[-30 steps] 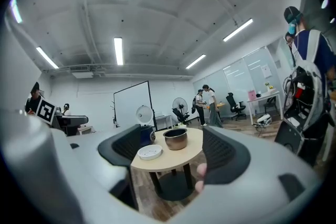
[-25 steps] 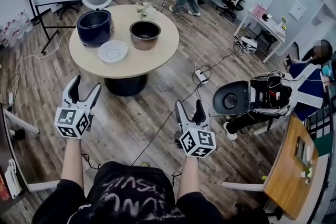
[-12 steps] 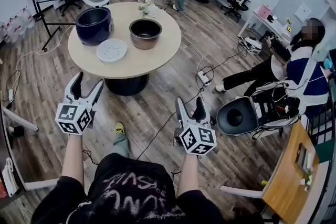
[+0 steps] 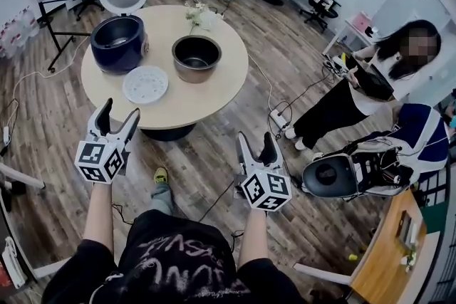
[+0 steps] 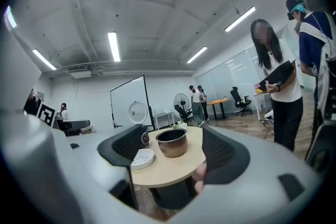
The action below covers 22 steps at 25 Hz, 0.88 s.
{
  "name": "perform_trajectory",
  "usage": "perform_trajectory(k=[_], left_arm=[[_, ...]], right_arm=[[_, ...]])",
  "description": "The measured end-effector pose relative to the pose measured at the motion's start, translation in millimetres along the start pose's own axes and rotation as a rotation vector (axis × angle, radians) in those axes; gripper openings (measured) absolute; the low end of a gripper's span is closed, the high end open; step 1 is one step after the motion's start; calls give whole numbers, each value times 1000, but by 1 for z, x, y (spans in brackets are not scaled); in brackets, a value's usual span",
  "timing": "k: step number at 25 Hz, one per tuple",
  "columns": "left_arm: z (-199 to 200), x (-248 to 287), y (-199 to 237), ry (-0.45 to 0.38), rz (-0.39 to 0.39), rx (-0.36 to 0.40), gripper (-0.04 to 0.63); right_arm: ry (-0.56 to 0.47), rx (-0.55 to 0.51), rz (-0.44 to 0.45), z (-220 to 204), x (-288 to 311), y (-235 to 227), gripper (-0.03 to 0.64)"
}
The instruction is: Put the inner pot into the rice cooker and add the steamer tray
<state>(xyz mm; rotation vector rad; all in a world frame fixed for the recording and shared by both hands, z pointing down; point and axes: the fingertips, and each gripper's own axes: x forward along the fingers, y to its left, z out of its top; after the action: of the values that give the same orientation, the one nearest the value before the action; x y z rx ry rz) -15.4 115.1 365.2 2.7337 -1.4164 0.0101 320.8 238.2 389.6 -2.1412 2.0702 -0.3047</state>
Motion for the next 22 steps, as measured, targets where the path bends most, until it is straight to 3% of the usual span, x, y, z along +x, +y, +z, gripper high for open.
perform_trajectory(k=[13,22], left_arm=[[1,175,113,78,-94,-40,350],[-17,259,140,128,-185,-89,350]], right_arm=[[55,21,-84,6,196,17,362],[112,27,-133,-7,272,24,361]])
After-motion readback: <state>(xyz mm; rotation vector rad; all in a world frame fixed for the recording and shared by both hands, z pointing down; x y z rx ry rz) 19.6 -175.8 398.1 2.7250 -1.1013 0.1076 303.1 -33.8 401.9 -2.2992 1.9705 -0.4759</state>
